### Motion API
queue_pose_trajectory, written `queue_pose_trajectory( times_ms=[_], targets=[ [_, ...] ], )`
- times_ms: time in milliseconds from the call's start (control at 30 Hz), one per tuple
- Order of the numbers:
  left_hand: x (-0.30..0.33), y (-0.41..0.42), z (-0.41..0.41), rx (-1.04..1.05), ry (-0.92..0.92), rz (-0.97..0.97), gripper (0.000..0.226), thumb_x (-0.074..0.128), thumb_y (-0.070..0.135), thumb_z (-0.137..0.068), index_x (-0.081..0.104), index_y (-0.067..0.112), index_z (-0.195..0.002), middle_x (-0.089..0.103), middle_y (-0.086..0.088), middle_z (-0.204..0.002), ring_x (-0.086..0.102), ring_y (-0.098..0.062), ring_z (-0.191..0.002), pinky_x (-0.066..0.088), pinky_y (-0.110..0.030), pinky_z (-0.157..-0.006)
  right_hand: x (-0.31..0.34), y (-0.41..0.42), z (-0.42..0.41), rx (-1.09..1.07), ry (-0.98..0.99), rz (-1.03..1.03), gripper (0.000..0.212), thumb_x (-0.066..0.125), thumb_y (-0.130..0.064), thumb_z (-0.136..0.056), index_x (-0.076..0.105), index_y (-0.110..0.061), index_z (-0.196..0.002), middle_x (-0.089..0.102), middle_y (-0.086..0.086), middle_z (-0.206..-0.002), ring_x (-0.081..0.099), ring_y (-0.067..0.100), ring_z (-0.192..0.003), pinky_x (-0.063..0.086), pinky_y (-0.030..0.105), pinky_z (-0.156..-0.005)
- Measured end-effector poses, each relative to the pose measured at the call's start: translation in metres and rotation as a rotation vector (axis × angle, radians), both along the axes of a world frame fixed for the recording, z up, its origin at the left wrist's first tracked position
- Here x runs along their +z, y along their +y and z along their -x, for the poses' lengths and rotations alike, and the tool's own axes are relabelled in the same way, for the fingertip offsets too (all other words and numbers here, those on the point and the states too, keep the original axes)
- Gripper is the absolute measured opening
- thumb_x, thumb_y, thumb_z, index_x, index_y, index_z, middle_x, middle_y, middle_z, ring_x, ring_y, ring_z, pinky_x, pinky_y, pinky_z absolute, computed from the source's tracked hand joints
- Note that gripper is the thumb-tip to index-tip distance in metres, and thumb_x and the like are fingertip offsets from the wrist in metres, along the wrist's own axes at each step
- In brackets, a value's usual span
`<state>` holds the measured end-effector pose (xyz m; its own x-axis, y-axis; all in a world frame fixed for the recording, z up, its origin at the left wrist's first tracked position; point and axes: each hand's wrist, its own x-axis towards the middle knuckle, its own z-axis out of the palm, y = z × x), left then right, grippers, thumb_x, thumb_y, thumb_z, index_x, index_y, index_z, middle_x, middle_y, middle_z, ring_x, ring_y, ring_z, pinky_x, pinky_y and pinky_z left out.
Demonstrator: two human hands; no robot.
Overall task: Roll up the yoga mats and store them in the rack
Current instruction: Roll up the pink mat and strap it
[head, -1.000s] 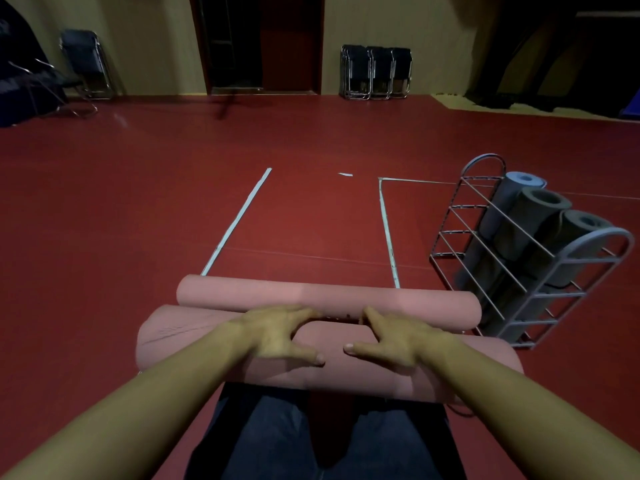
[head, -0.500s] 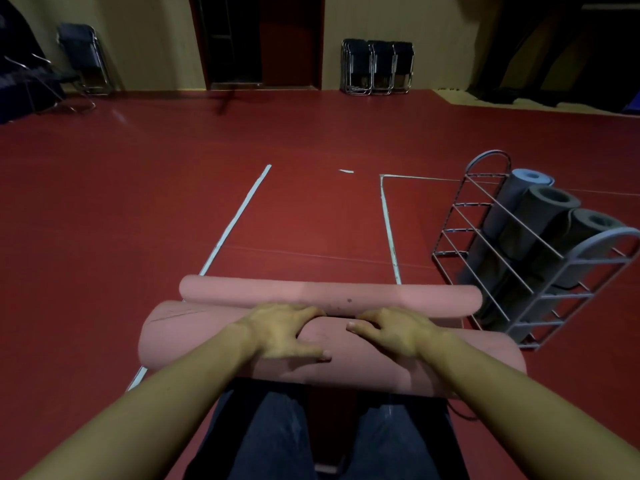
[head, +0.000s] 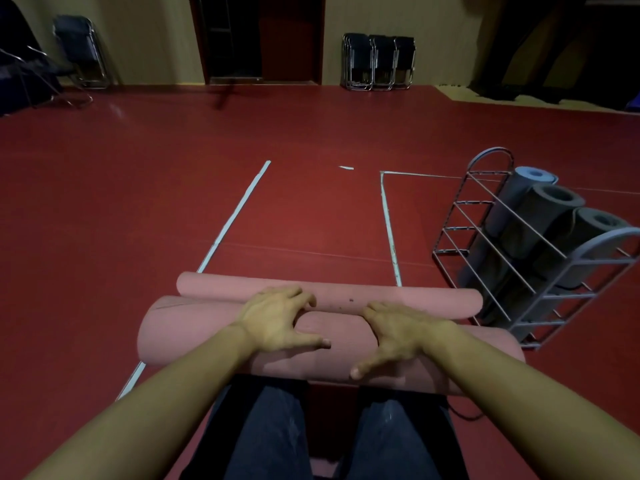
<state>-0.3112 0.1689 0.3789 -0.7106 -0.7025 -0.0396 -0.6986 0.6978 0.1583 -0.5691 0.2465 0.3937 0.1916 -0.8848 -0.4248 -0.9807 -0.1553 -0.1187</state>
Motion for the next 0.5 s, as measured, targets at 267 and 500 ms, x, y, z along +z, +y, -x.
queue_pose_trajectory(
  times_ms=[267, 500],
  targets=[
    [-0.008, -0.002, -0.006, -0.068, -0.113, -0.061, 0.113, 0.046, 0.101, -0.065, 0.03, 0.032, -0.153, 0.051, 0.003, -0.151, 0.053, -0.026, -0.133, 0.039, -0.043, -0.112, -0.006, 0.0, 0.005, -0.105, -0.17, 0.114, 0.093, 0.065, -0.094, -0.055, 0.044, -0.033, -0.123, 0.067, -0.005, -0.114, 0.063, 0.021, -0.1, 0.049, 0.038, -0.087],
    [-0.016, -0.008, -0.008, -0.118, 0.045, 0.038, 0.097, 0.052, 0.098, -0.067, 0.052, 0.029, -0.135, 0.053, 0.007, -0.126, 0.049, -0.016, -0.116, 0.041, -0.04, -0.103, -0.014, -0.003, 0.013, -0.075, -0.16, 0.255, 0.09, 0.054, -0.1, -0.061, 0.062, -0.034, -0.121, 0.059, -0.009, -0.109, 0.058, 0.016, -0.097, 0.051, 0.041, -0.089]
  ],
)
